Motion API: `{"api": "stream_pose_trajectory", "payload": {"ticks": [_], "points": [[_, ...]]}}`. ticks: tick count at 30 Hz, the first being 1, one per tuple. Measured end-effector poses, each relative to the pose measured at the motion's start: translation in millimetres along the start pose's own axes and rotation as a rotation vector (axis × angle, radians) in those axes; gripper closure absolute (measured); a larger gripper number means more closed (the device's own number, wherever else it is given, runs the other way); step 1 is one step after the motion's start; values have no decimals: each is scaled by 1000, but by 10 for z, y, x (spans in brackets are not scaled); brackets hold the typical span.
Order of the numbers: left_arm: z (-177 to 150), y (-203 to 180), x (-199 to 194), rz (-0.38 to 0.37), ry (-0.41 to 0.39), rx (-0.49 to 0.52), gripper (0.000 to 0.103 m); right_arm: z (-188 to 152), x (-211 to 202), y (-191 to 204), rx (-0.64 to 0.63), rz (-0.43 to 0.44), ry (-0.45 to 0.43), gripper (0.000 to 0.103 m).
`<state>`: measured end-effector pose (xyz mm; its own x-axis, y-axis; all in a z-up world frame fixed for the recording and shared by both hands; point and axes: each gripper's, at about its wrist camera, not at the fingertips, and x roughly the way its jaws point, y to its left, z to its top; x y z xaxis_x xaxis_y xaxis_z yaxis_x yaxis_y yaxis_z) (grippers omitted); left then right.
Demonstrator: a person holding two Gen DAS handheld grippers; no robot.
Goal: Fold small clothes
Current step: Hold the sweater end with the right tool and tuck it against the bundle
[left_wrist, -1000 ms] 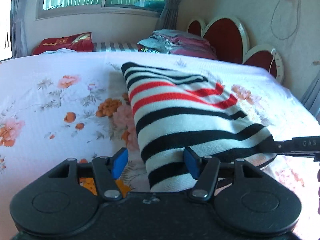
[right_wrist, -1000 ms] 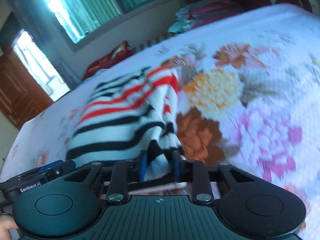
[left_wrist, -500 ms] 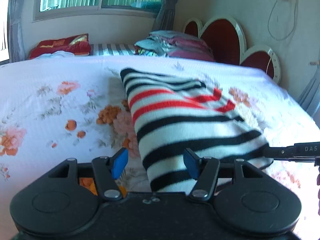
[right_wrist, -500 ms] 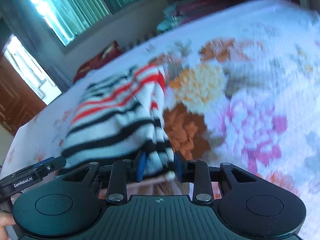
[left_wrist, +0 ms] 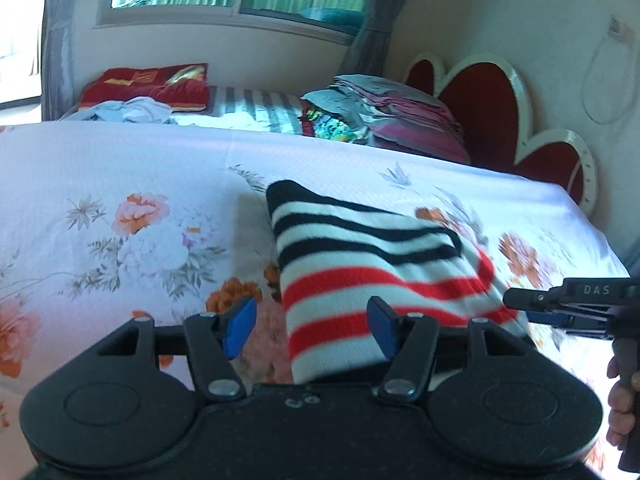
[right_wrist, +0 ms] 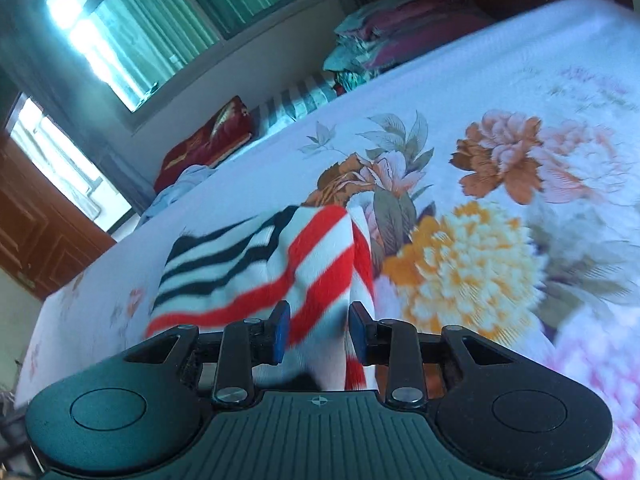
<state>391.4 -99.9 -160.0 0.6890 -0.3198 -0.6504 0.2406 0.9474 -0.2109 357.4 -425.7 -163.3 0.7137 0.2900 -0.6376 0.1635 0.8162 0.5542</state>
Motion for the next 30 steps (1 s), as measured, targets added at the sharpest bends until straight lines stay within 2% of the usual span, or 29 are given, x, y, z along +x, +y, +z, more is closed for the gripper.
{"api": "stream_pose_trajectory", "payload": {"ticks": [5, 7, 9, 11, 13, 15, 16, 20, 26, 30], "points": [[96, 49, 239, 20, 3, -63, 44, 194, 266, -219, 123, 43, 17, 71], [118, 41, 328, 23, 2, -75, 44, 241, 338, -239, 132, 59, 23, 71], [141, 26, 405, 30, 6, -74, 44, 258, 357, -199, 99, 52, 1, 71], [154, 21, 482, 38, 15, -75, 44, 250, 332, -121, 32, 17, -36, 90], [149, 14, 540, 59, 27, -59, 44, 217, 296, -48, -38, -14, -70, 92], [110, 9, 592, 70, 36, -45, 43, 134, 305, 12, -144, -106, -102, 93], [77, 14, 608, 66, 35, -52, 43, 78, 375, -20, -156, -141, -79, 93], [66, -8, 586, 78, 24, -50, 43, 85, 369, -49, -138, -130, -73, 92], [215, -29, 573, 70, 4, -54, 45, 302, 220, 88, -172, -103, -153, 91], [284, -44, 723, 82, 24, -61, 44, 389, 376, 224, -201, -81, -125, 91]]}}
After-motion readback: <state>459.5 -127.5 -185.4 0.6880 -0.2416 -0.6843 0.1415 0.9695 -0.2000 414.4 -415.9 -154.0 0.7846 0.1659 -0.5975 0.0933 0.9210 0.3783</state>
